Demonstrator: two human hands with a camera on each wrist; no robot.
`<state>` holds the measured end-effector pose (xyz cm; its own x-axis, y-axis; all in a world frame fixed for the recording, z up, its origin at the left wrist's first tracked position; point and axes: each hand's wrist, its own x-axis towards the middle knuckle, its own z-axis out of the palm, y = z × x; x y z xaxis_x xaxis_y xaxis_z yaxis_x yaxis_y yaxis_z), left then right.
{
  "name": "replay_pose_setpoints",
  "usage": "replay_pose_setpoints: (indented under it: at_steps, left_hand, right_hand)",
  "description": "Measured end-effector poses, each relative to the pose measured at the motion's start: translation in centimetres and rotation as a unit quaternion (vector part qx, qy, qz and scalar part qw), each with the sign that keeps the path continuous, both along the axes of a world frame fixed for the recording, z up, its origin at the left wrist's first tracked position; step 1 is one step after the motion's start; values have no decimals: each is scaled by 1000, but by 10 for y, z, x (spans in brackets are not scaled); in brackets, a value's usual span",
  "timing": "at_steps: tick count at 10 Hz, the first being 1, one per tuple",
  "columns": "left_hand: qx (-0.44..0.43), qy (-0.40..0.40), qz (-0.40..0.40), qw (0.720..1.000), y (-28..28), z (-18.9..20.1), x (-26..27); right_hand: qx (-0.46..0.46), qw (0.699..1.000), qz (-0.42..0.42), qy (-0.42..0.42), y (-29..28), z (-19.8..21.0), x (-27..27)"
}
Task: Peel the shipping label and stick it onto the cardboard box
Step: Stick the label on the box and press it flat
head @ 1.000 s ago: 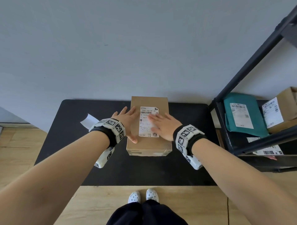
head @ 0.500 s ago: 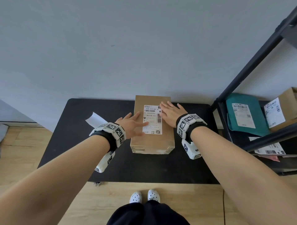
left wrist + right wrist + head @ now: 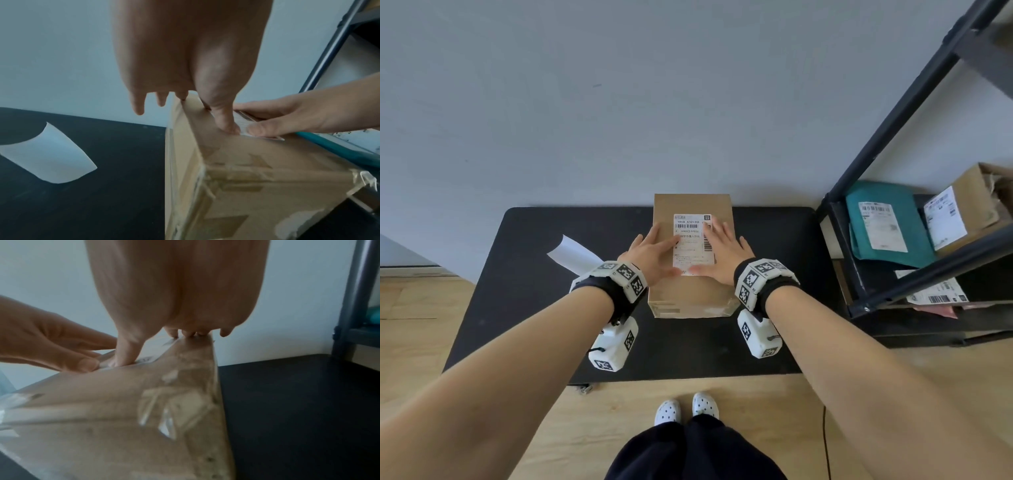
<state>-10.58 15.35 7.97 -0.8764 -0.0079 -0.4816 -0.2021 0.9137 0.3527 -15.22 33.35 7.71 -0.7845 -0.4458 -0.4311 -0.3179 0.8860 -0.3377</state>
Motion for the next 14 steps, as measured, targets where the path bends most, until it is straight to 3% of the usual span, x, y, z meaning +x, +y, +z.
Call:
replay_pose_setpoints:
  at_steps: [2, 3, 4, 5, 7, 10, 12, 14]
  left_hand:
    - [8, -25, -13, 1000, -3, 3, 0]
    - [-38, -5, -67, 997, 6, 12, 9]
    - [-102, 28, -179, 978, 13, 19, 25]
    - [-155, 34, -232, 960, 7, 16, 40]
    - [-192, 48, -269, 943, 2, 16, 46]
    - [-147, 101, -260, 949, 15, 29, 36]
    - [-131, 42, -165, 977, 17, 15, 21]
    - [-105, 28, -94, 990, 4, 23, 18]
  right_hand:
    - [-4, 998, -52, -25, 34, 0, 4]
    - [-18, 1000, -24, -2, 36, 6, 13]
    - [6, 995, 94, 43, 25, 10, 29]
    - [55, 982, 171, 61, 25, 8, 43]
    - [75, 978, 186, 61, 46, 11, 51]
    - [71, 983, 142, 91, 43, 21, 52]
    - [78, 986, 131, 72, 13, 14, 39]
    - [66, 996, 35, 51, 30, 14, 18]
